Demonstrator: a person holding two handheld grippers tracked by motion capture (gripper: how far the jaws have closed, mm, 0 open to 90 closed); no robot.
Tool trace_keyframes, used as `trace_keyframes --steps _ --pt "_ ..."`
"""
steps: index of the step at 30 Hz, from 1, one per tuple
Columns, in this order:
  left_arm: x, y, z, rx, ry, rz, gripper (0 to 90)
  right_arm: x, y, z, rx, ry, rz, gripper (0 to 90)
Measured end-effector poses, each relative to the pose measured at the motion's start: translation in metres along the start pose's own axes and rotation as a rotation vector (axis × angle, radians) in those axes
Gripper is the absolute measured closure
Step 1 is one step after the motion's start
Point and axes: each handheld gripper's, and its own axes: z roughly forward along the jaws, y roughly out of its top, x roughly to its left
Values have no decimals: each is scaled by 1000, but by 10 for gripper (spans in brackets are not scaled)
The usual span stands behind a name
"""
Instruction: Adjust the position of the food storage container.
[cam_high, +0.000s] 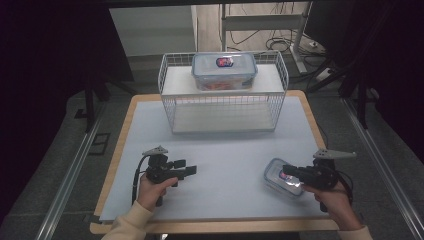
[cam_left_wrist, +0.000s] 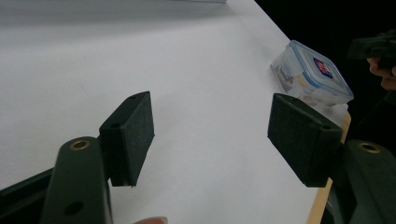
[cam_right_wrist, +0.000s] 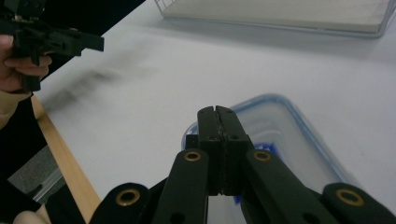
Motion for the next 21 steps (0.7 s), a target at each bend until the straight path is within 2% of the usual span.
trace_keyframes --steps 6,9,14,15,18,21 --pt "1 0 -1 -4 -1 -9 311 8 -18 -8 39 -14 -17 891" --pt "2 0 0 0 -1 -12 312 14 -33 -12 78 -23 -33 891" --pt "3 -1 1 3 0 -17 312 17 -47 -13 123 -24 -43 891" --pt "3 -1 2 3 0 -17 312 19 -53 -12 149 -23 -54 891" --pt "3 -2 2 6 -1 -15 312 21 -57 -11 172 -26 -62 891" --pt "3 -2 3 10 0 -17 312 20 -62 -7 211 -46 -79 891"
